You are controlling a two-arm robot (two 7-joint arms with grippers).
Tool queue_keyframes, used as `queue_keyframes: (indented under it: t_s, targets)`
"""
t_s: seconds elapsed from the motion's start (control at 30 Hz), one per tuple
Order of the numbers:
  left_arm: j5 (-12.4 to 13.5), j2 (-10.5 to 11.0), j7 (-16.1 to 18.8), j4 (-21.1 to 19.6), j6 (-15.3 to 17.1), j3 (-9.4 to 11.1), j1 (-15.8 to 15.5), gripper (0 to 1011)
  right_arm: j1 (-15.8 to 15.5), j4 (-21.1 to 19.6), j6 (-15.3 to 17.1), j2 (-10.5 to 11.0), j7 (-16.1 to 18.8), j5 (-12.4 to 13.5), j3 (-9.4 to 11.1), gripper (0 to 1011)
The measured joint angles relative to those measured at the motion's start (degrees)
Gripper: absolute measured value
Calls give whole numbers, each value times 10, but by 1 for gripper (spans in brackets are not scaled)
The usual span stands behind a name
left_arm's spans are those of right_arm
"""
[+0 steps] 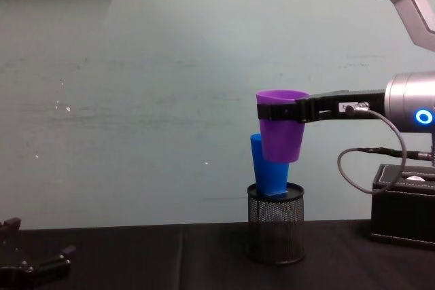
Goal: Pick up one cup with a gripper and tap it against the other cup.
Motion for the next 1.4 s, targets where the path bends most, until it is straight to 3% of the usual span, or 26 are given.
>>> queue_keyframes:
  t_s: [0.57, 1.03, 1.4]
  targets:
    - [0, 0, 0, 0, 0, 0, 0, 1000, -39, -49, -4, 43, 22, 25, -11, 718]
    - [0, 0, 0, 0, 0, 0, 0, 1000, -103, -119, -38, 101, 44, 59, -6, 718]
    - [0, 0, 0, 0, 0, 0, 0, 1000, -136, -138, -63, 126, 54, 63, -17, 718]
